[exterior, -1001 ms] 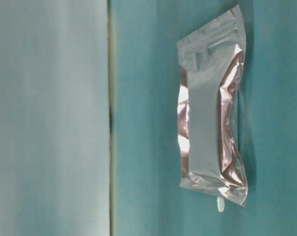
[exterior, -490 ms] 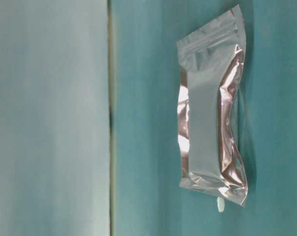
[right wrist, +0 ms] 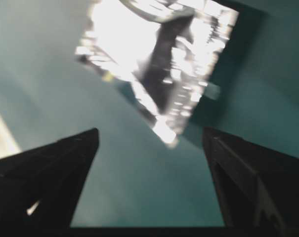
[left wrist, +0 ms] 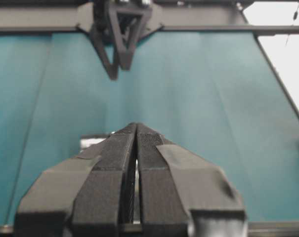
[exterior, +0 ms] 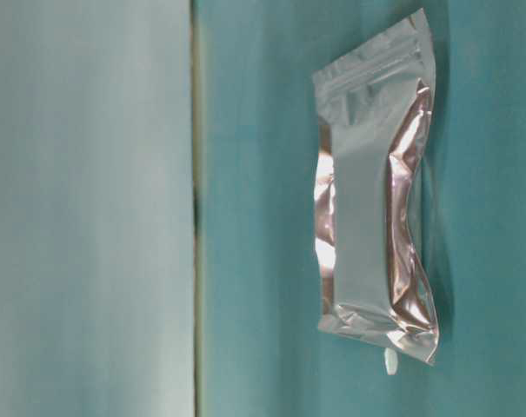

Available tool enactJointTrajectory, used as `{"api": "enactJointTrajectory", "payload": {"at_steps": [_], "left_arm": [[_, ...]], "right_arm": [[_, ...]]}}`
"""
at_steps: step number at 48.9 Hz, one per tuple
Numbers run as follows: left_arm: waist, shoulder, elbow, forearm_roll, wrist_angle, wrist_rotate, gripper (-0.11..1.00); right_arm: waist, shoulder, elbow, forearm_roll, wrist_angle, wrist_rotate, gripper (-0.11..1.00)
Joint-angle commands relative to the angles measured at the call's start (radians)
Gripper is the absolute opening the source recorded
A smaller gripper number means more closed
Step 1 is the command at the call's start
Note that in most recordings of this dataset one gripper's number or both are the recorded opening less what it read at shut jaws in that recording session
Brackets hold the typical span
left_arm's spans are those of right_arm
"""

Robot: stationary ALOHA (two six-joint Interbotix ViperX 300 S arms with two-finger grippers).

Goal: Hand over the silver zip bag and make it stand upright.
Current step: 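Move the right gripper down over the silver foil bag, then grasp the bag's edge with the right gripper and lift it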

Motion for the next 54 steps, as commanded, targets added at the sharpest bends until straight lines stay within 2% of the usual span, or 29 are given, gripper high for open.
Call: {"api": "enactJointTrajectory", "payload": {"at_steps": [1, 14, 26, 54], "left_arm": [[0.012, 0.006, -0.026, 0.003, 0.003, 0.003, 0.01], [0.032, 0.008, -0.021, 0.003, 0.006, 0.003, 0.01], [0.037, 0.005, -0.018, 0.003, 0.043, 0.000, 0.01], [0.037, 0.002, -0.011, 0.003, 0.061, -0.003, 0.01]], "right_arm": [[-0.003, 0.049, -0.023, 0.002, -0.015, 0.021, 0.98], [-0.003, 0.212, -0.066, 0.002, -0.150, 0.034, 0.98], [0.006, 0.342, -0.101, 0.003, -0.241, 0.080, 0.98], [0.011, 0.476, -0.192, 0.002, -0.281, 0.081, 0.98]]}}
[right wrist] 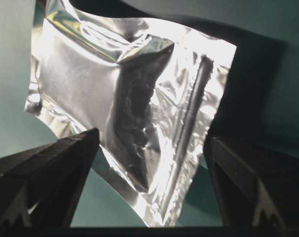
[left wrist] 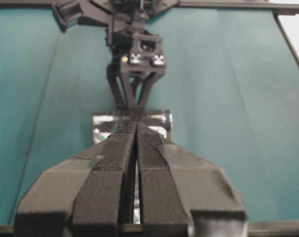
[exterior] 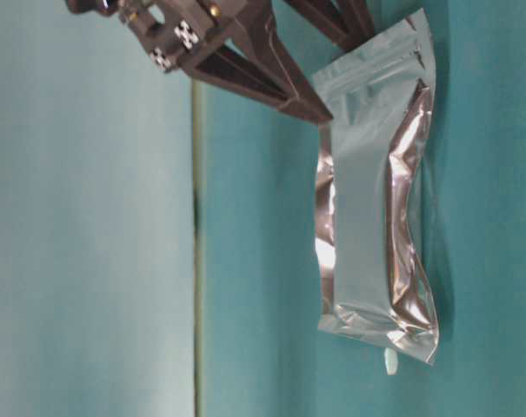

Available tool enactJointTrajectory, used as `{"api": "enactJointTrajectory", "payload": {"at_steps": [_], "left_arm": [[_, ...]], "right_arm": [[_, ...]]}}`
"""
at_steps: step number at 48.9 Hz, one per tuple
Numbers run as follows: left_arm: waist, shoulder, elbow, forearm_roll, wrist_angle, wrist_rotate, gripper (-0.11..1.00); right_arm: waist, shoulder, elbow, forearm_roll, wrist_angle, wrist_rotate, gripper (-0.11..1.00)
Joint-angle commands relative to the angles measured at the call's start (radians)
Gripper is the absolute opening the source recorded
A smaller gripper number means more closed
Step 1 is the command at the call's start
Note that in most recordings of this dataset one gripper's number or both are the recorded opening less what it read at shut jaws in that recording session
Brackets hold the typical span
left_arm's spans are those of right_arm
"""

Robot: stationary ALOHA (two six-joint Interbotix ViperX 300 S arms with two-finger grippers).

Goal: Hand over the silver zip bag and make it stand upright.
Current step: 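Grasp the bag's edge with the right gripper and lift it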

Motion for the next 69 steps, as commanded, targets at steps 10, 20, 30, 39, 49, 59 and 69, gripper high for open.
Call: {"api": "enactJointTrajectory", "payload": {"at_steps": [10, 20, 30, 39, 49, 59, 69], "left_arm": [[0.002, -0.002, -0.009, 0.003, 0.012, -0.003, 0.01], [0.002, -0.002, -0.009, 0.003, 0.012, -0.002, 0.01], [0.002, -0.003, -0.009, 0.003, 0.012, -0.002, 0.01], [0.002, -0.003, -0.009, 0.003, 0.012, -0.003, 0.01], [0.005, -0.003, -0.009, 0.003, 0.006, -0.002, 0.01], [0.005, -0.003, -0.009, 0.003, 0.008, -0.002, 0.01], [0.006, -0.003, -0.009, 0.003, 0.006, -0.002, 0.01]], "right_arm": [[0.003, 0.037, -0.026, 0.002, -0.057, 0.009, 0.98], [0.002, 0.060, -0.025, 0.006, -0.061, 0.009, 0.98], [0.000, 0.061, -0.021, 0.006, -0.046, 0.008, 0.91], [0.000, 0.061, -0.025, 0.006, 0.025, 0.006, 0.53], [0.000, 0.060, -0.028, 0.005, 0.043, -0.002, 0.09], [-0.002, 0.057, -0.028, 0.003, 0.043, -0.002, 0.02], [-0.008, 0.008, -0.040, -0.029, 0.057, -0.015, 0.02]]}}
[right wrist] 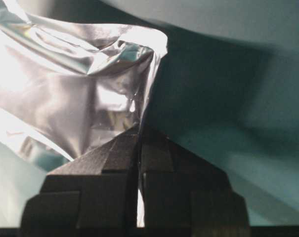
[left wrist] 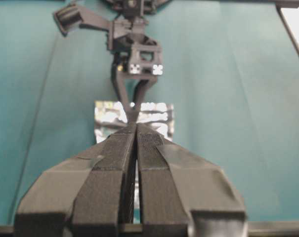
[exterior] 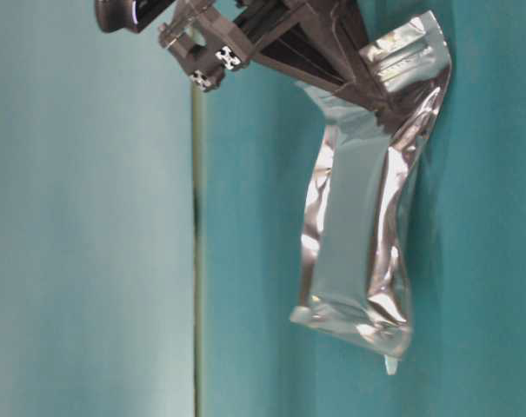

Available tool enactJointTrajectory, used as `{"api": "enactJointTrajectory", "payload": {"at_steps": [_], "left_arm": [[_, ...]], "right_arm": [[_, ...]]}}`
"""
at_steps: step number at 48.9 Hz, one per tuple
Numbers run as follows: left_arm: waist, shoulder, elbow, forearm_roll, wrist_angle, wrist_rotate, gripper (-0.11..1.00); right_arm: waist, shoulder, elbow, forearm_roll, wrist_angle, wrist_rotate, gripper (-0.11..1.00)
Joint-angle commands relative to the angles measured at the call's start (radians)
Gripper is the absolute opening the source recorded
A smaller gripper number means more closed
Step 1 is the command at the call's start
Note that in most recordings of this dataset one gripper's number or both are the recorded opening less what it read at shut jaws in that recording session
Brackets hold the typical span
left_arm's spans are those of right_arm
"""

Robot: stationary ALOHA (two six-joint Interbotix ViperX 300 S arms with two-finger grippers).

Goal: Hand over the silver zip bag and make it stand upright.
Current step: 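Grasp the bag's edge with the right gripper and lift it, then carry the hanging bag toward the left gripper at center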

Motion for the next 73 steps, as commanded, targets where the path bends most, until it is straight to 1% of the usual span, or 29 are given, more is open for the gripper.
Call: {"api": "enactJointTrajectory", "payload": {"at_steps": [1, 5, 8, 15, 20, 22, 25, 30, 38, 43, 47, 57, 60, 63, 66, 69, 73], "left_arm": [[0.002, -0.002, -0.011, 0.003, -0.011, 0.000, 0.01], [0.002, -0.005, -0.011, 0.003, -0.011, 0.000, 0.01], [0.002, -0.011, -0.009, 0.003, -0.012, 0.000, 0.01], [0.003, -0.025, -0.005, 0.003, -0.011, 0.000, 0.01], [0.003, -0.034, -0.002, 0.003, -0.011, 0.002, 0.01], [0.003, -0.035, -0.002, 0.003, -0.011, 0.002, 0.01], [0.003, -0.040, -0.002, 0.003, -0.012, 0.002, 0.01], [0.003, -0.052, 0.000, 0.003, -0.014, 0.002, 0.01], [0.005, -0.072, 0.002, 0.003, -0.009, 0.003, 0.01], [0.005, -0.078, 0.002, 0.003, -0.009, 0.003, 0.01], [0.005, -0.081, 0.002, 0.003, -0.009, 0.003, 0.01], [0.005, -0.081, 0.003, 0.003, -0.008, 0.003, 0.01], [0.005, -0.083, 0.003, 0.003, -0.008, 0.003, 0.01], [0.005, -0.081, 0.003, 0.003, -0.008, 0.003, 0.01], [0.005, -0.083, 0.003, 0.003, -0.008, 0.002, 0.01], [0.005, -0.081, 0.003, 0.003, -0.008, 0.002, 0.01], [0.005, -0.083, 0.003, 0.003, -0.008, 0.000, 0.01]], "right_arm": [[-0.003, -0.049, -0.015, -0.037, 0.012, -0.021, 0.02], [-0.014, -0.100, -0.029, -0.084, 0.063, -0.049, 0.02], [-0.020, -0.140, -0.051, -0.118, 0.133, -0.071, 0.02], [-0.025, -0.225, -0.129, -0.195, 0.367, -0.115, 0.02], [-0.025, -0.270, -0.192, -0.229, 0.535, -0.163, 0.02], [-0.026, -0.284, -0.218, -0.235, 0.594, -0.192, 0.02], [-0.029, -0.299, -0.267, -0.235, 0.687, -0.241, 0.02], [-0.031, -0.298, -0.337, -0.235, 0.790, -0.302, 0.02], [-0.032, -0.258, -0.454, -0.232, 0.943, -0.405, 0.02], [-0.032, -0.221, -0.526, -0.218, 1.045, -0.477, 0.02], [-0.031, -0.186, -0.592, -0.201, 1.127, -0.549, 0.02], [-0.026, -0.094, -0.756, -0.153, 1.324, -0.776, 0.02], [-0.026, -0.067, -0.804, -0.147, 1.379, -0.828, 0.02], [-0.025, -0.044, -0.854, -0.147, 1.434, -0.865, 0.02], [-0.025, -0.021, -0.902, -0.147, 1.474, -0.894, 0.02], [-0.025, 0.002, -0.946, -0.149, 1.503, -0.939, 0.02], [-0.025, 0.018, -0.985, -0.150, 1.506, -0.999, 0.02]]}}
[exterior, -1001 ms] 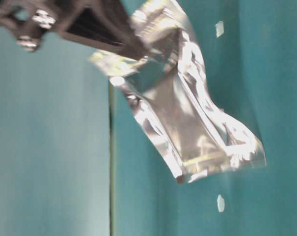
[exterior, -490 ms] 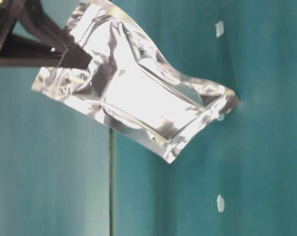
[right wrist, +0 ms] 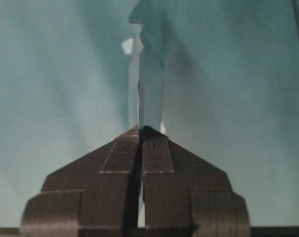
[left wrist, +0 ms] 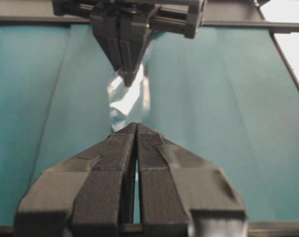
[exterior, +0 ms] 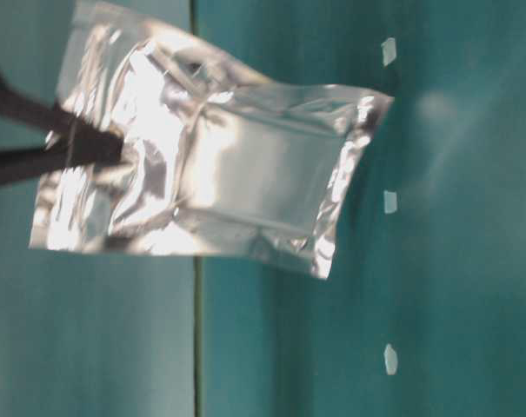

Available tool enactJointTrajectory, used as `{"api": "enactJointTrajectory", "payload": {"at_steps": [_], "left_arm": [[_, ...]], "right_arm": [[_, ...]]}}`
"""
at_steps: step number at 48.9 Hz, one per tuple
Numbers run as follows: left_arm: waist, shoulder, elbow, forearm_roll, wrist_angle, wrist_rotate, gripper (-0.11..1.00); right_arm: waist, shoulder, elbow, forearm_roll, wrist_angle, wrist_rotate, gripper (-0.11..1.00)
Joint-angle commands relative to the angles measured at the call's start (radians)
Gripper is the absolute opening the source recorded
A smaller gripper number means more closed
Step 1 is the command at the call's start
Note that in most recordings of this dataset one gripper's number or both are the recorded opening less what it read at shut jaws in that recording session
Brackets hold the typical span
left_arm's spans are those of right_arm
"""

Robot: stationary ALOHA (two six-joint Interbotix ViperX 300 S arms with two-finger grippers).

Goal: Hand over the silver zip bag and make it stand upright.
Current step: 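Carry the hanging bag toward the left gripper at center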

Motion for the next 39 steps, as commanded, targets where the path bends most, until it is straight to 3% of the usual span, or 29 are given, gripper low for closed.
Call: {"api": "enactJointTrajectory", "payload": {"at_steps": [1, 13, 39], "left_arm": [[0.002, 0.003, -0.011, 0.003, -0.005, -0.003, 0.01], [0.002, 0.003, -0.008, 0.003, -0.003, -0.003, 0.01], [0.002, 0.008, -0.006, 0.003, -0.003, -0.003, 0.01]], "right_arm": [[0.003, 0.003, -0.063, -0.002, 0.008, -0.067, 0.02], [0.011, 0.041, -0.123, 0.000, 0.040, -0.233, 0.02], [0.023, 0.097, -0.126, -0.020, 0.057, -0.359, 0.02]]}}
